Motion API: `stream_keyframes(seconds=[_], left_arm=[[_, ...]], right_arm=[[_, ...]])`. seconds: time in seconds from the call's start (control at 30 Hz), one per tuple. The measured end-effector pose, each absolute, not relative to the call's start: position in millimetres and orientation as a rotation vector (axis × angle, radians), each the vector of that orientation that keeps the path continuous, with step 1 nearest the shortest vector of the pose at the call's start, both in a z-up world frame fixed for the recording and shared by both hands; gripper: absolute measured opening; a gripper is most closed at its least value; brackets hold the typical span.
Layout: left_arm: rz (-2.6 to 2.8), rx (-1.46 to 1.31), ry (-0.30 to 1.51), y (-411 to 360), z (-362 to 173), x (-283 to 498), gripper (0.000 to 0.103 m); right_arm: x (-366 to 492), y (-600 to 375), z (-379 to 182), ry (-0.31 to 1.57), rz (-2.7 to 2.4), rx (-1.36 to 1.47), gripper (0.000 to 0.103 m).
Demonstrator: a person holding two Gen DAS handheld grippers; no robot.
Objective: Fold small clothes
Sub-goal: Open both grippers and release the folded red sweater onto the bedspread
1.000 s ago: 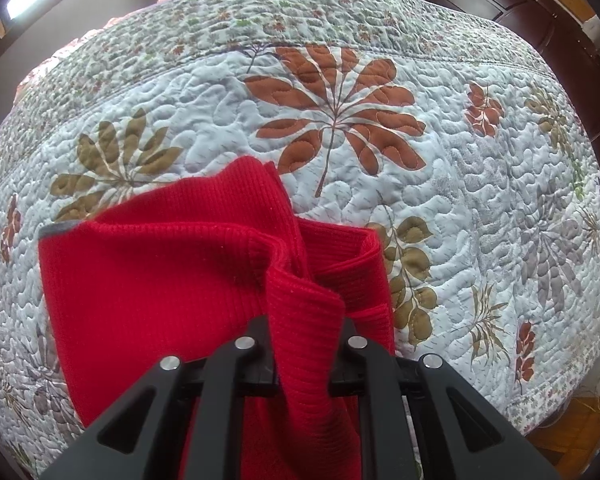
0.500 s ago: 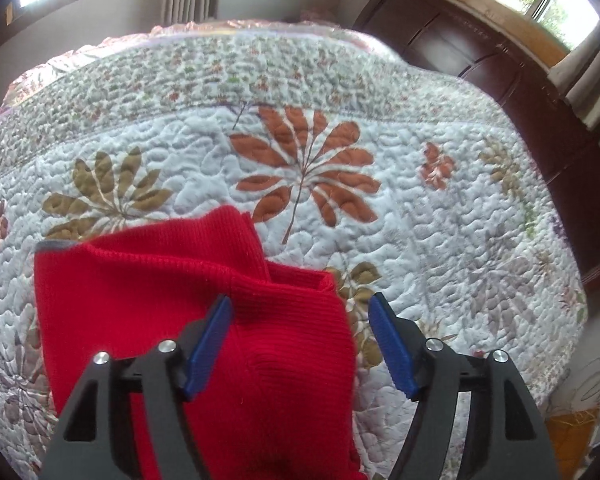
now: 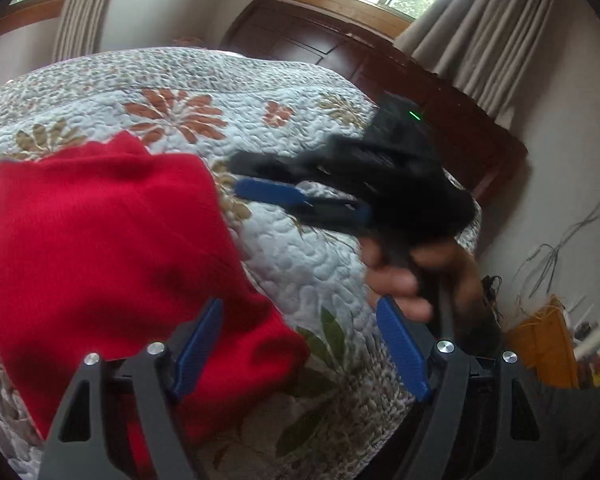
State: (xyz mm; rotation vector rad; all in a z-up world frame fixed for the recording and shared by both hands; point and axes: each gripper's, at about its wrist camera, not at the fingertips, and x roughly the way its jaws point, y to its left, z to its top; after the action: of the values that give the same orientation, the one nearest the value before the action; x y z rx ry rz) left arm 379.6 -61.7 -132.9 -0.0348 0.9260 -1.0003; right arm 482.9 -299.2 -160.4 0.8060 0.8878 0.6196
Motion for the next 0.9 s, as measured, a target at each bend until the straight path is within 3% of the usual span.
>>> stream_keyframes(seconds=[0.07, 0.1, 0.17, 0.27, 0.4, 0.53, 0.67, 0.77, 0.9], left_arm=[[-1.009, -0.035, 0.914, -63.7, -140.4, 372.8, 0.079], [-1.018, -0.043, 0.918, -64.8, -144.8, 372.2, 0.079], [-1.037, -0.052, 0.918, -64.3, -151.7, 369.3, 0.079], [-1.061, -0.045, 0.923, -66.6, -161.2, 366.4, 0.078], [-1.069, -0.079, 0.953, -67.1, -175.3, 372.4, 0.077], [-1.074, -0.085, 0.954, -65.4, -183.3, 373.9, 0.077], [-1.098, -0.091, 0.919, -61.2, -171.7, 366.3, 0.077], [-1.127, -0.090, 0.870, -57.7, -163.9, 360.7, 0.079], [-1.112, -0.088, 0.936, -61.7, -184.9, 366.9, 0.079]], right_arm=[[501.5, -288.2, -168.1, 0.943, 0.603, 0.774, 0.037], [507.4, -283.2, -170.5, 0.955, 0.606, 0.768, 0.033], [510.5, -277.1, -169.5, 0.956, 0.614, 0.736, 0.011], [506.4, -285.4, -155.1, 0.876, 0.570, 0.704, 0.007], [503.0, -302.1, -153.6, 0.827, 0.523, 0.703, 0.006], [518.7, -299.2, -185.7, 0.902, 0.479, 0.688, 0.008], [510.2, -299.9, -179.6, 0.883, 0.502, 0.687, 0.025], [474.6, -302.7, -153.2, 0.802, 0.538, 0.650, 0.025], [443.4, -276.8, -155.8, 0.864, 0.686, 0.607, 0.025]])
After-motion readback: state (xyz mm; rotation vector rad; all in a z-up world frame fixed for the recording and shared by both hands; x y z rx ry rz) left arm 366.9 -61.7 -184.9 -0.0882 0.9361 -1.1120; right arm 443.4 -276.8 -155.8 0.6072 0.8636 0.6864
